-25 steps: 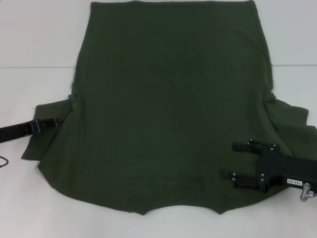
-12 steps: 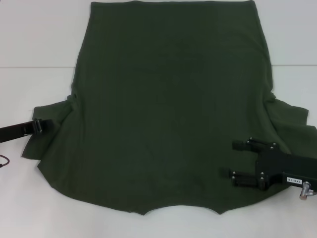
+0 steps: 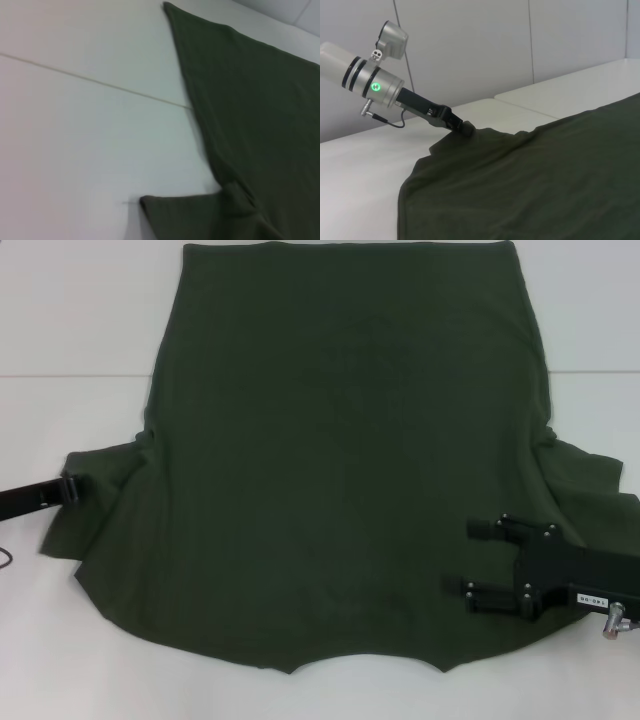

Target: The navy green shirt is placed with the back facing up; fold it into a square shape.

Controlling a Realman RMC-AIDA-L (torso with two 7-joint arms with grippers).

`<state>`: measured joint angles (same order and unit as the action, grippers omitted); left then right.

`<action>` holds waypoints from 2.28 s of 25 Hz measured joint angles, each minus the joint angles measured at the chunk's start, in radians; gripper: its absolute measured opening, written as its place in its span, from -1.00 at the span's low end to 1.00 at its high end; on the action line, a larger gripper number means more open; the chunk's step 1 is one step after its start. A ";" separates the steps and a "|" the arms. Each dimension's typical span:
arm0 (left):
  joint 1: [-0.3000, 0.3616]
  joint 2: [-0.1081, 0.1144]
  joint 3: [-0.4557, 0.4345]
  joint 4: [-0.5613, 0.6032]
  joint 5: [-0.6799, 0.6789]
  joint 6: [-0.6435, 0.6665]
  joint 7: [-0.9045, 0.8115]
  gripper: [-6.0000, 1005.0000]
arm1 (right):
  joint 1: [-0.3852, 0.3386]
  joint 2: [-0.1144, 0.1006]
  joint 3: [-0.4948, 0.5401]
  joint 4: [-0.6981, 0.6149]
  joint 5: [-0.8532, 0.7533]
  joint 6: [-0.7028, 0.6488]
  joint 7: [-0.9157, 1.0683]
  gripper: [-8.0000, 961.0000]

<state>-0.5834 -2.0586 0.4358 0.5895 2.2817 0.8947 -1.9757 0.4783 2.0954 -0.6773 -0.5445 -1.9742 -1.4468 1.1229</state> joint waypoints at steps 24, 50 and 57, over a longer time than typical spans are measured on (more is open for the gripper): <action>-0.010 0.022 0.030 0.151 0.076 0.124 -0.178 -0.98 | 0.006 0.002 0.004 0.009 0.000 0.009 -0.008 0.87; -0.096 -0.028 0.183 0.114 0.047 0.242 -0.491 -0.73 | 0.009 0.001 0.002 0.027 0.000 0.025 -0.009 0.87; -0.091 -0.013 0.163 0.034 -0.052 0.250 -0.489 -0.41 | 0.010 0.000 0.002 0.026 0.000 0.028 -0.009 0.87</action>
<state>-0.6741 -2.0712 0.5991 0.6238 2.2301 1.1450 -2.4642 0.4878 2.0953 -0.6749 -0.5183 -1.9743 -1.4187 1.1136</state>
